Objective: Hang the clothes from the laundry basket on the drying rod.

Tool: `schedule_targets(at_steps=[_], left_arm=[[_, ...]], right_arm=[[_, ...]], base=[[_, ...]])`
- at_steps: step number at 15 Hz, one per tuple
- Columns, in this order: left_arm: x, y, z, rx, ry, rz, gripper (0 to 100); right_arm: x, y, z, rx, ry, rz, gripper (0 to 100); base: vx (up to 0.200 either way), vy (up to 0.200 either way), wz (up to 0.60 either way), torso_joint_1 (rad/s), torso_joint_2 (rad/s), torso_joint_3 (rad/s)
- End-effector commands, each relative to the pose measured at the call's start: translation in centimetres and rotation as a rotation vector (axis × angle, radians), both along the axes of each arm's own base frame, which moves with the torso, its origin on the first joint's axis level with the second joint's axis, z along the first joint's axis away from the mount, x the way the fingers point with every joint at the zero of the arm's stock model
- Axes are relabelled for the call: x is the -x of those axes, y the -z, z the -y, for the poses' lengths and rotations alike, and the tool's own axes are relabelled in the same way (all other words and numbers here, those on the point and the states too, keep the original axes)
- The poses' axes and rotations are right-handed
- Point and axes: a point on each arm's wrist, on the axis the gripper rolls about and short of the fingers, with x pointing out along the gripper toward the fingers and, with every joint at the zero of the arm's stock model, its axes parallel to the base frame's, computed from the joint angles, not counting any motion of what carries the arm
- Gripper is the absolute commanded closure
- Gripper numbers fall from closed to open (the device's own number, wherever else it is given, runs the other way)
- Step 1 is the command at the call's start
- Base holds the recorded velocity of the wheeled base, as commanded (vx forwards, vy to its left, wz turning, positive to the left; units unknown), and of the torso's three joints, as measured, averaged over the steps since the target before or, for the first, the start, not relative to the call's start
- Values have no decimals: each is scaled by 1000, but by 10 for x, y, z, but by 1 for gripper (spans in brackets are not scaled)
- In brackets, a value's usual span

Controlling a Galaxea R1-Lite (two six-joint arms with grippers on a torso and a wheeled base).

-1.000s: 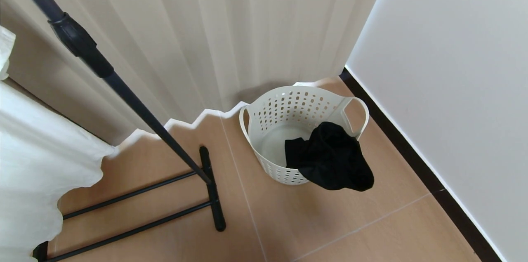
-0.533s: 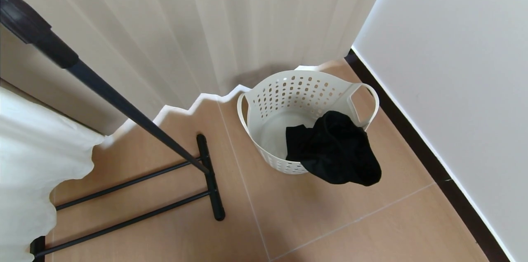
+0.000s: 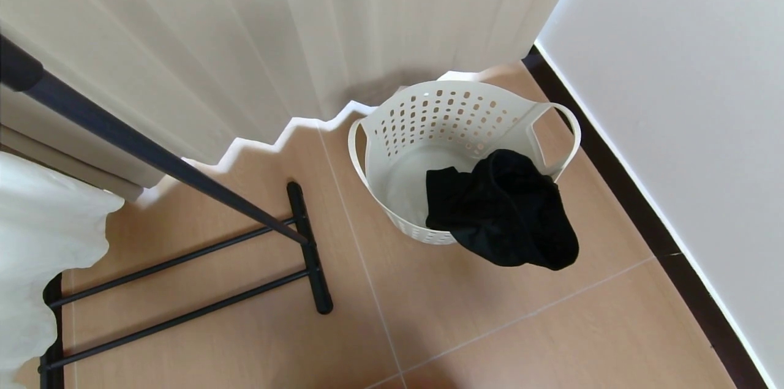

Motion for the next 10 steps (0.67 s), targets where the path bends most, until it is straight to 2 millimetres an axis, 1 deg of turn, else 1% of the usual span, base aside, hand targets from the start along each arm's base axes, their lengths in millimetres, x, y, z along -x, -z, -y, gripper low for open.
schedule_targets(at_steps=[1,2,3,4,5,7,10], left_arm=[[0,0,0,1,0,0,0],[0,0,0,1,0,0,0],[0,0,0,1,0,0,0],[0,0,0,4,-3,0,0],[0,0,0,0,-3,0,0],[0,0,0,1,-3,0,0],[0,0,0,6,-7,-1,0]], right_arm=[[-4,-17,0,45,-12,-27,0],[-9,-32,0,44,-23,-57,0],[-9,-32,0,44,-23,-57,0],[-29,-53,-2,40,-100,-148,0],[-45,-63,-3,41,-146,-209,0],[-92,-82,-12,72,-235,-328,0],[-141,-96,-28,135,-313,-407,0]], base=[[0,0,0,0,0,0],[0,0,0,0,0,0],[0,0,0,0,0,0],[0,0,0,0,0,0],[0,0,0,0,0,0],[0,0,0,0,0,0],[0,0,0,0,0,0]])
